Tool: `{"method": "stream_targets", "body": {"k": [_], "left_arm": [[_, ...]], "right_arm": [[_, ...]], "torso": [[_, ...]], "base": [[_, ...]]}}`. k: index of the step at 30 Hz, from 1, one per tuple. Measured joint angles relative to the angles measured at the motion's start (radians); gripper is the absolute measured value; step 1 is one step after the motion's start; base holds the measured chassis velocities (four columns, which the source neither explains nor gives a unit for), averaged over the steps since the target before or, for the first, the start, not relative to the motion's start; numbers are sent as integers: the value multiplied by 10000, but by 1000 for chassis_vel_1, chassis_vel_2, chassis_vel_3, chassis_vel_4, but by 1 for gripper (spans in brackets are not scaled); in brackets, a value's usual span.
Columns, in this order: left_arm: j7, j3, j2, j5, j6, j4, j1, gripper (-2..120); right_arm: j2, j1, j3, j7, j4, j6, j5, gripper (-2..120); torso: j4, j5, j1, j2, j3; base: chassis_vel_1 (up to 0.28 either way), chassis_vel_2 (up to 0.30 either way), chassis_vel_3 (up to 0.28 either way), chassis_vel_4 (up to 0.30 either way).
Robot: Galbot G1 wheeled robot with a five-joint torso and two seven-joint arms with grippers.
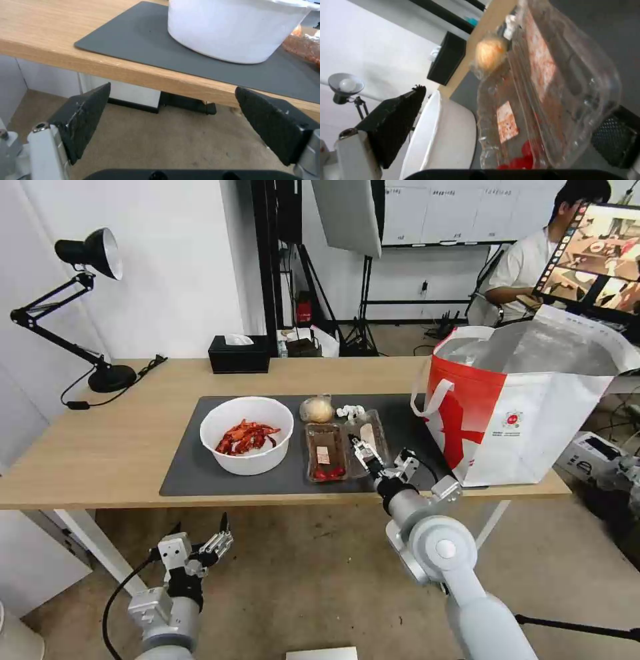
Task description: Pick up the trash from the table and place it into the takeout bag.
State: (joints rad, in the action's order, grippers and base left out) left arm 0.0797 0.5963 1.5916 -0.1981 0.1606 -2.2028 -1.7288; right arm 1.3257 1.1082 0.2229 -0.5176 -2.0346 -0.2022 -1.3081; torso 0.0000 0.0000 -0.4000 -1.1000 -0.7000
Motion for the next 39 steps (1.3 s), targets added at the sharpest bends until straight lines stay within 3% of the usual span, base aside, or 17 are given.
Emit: {"method": "stream_targets", "body": {"k": [11,21,33,37,39], "left_arm": [[10,-1,-264,75,-14,-18,-35,100],[31,31,-629,206,-104,-176,-260,100],[39,32,-562,192,-124,-215,-254,100],[40,29,-541,193,-126,-215,-255,100],[45,47,-558,187,-130,-230,-245,100]], "right_arm": [[123,-531,-567,1104,319,-756,21,100],[619,-1590,-1129,-162,1502,-1634,-1062,100],[544,-1721,-1030,-227,1258,-1545,-1468,100],[401,-1857,-873,70,1046,-1542,-1521,100],[-84,-2437,-840,1083,1116,-1758,-499,100]], "torso": [[0,-1,0,0,0],[1,-1,1,0,1],[0,0,0,0,0],[0,1,0,0,0],[0,1,1,0,0]], "base": [[0,0,0,0],[0,0,0,0],[0,0,0,0],[0,0,0,0],[0,0,0,0]]}}
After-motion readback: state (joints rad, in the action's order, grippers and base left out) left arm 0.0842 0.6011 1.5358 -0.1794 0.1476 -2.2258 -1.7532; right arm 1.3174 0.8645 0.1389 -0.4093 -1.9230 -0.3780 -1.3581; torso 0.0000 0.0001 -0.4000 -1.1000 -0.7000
